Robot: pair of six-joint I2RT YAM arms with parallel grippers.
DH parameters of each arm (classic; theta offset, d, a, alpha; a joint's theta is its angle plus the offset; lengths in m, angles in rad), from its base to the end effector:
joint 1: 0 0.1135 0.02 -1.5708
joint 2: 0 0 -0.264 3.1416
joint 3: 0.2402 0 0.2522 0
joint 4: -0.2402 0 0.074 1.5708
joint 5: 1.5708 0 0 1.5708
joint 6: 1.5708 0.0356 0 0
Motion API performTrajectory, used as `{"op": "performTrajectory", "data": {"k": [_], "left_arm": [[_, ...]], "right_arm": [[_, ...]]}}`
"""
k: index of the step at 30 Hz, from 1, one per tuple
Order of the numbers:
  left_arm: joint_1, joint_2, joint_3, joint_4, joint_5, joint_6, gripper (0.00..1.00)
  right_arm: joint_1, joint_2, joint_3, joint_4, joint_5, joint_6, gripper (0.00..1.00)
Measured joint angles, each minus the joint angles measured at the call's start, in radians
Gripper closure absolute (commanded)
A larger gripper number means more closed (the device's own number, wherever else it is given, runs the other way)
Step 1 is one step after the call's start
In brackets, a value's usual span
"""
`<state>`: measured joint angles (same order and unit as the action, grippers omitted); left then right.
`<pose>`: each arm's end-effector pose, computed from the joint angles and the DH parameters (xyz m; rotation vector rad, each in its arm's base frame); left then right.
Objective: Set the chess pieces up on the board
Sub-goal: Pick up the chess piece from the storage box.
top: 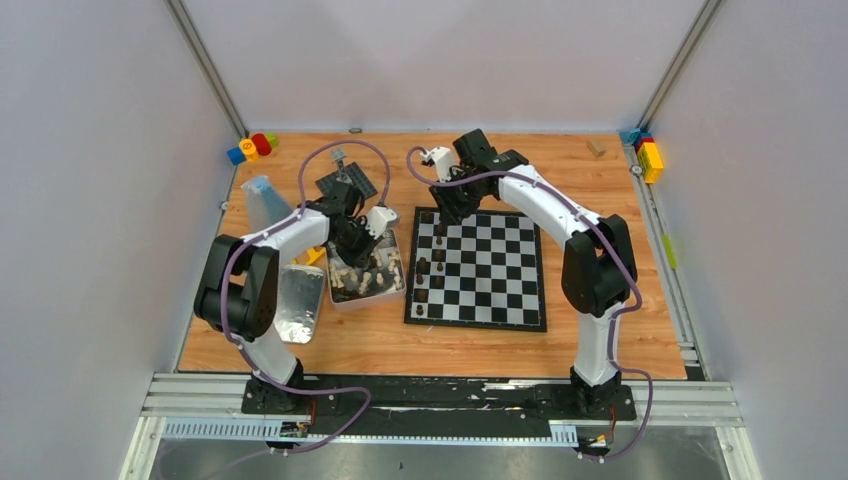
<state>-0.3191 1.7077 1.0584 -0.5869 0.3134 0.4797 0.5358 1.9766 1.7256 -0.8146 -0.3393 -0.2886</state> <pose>0.3031 -0.1117 0.1728 1.1402 2.5121 -0.3970 0.3624 0.2289 0.2592 -1.1617 2.3663 0.5315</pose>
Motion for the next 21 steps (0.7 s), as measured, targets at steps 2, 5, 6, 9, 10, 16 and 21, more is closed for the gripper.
{"op": "performTrajectory", "data": {"k": [2, 5, 6, 9, 10, 16, 21], "left_arm": [[0.0, -0.029, -0.011, -0.005, 0.008, 0.001, 1.0], [0.0, -0.102, -0.028, -0.018, 0.026, 0.006, 1.0], [0.0, -0.13, -0.032, -0.023, 0.032, 0.009, 1.0], [0.0, -0.23, -0.042, -0.035, 0.059, 0.027, 1.0], [0.0, -0.261, -0.045, -0.038, 0.07, 0.033, 1.0], [0.0, -0.377, -0.051, -0.081, 0.109, 0.055, 1.0], [0.0, -0.438, -0.055, -0.119, 0.123, 0.055, 1.0]], "right_arm": [[0.0, -0.002, 0.013, 0.0, -0.002, 0.003, 0.64], [-0.007, -0.007, 0.032, 0.001, -0.031, 0.019, 0.64], [-0.012, -0.009, 0.04, 0.001, -0.051, 0.029, 0.64], [-0.026, -0.013, 0.076, 0.002, -0.134, 0.066, 0.64], [-0.031, -0.013, 0.092, 0.003, -0.167, 0.08, 0.64], [-0.047, 0.003, 0.197, 0.01, -0.389, 0.18, 0.61], [-0.036, 0.08, 0.253, 0.043, -0.568, 0.262, 0.58]]}}
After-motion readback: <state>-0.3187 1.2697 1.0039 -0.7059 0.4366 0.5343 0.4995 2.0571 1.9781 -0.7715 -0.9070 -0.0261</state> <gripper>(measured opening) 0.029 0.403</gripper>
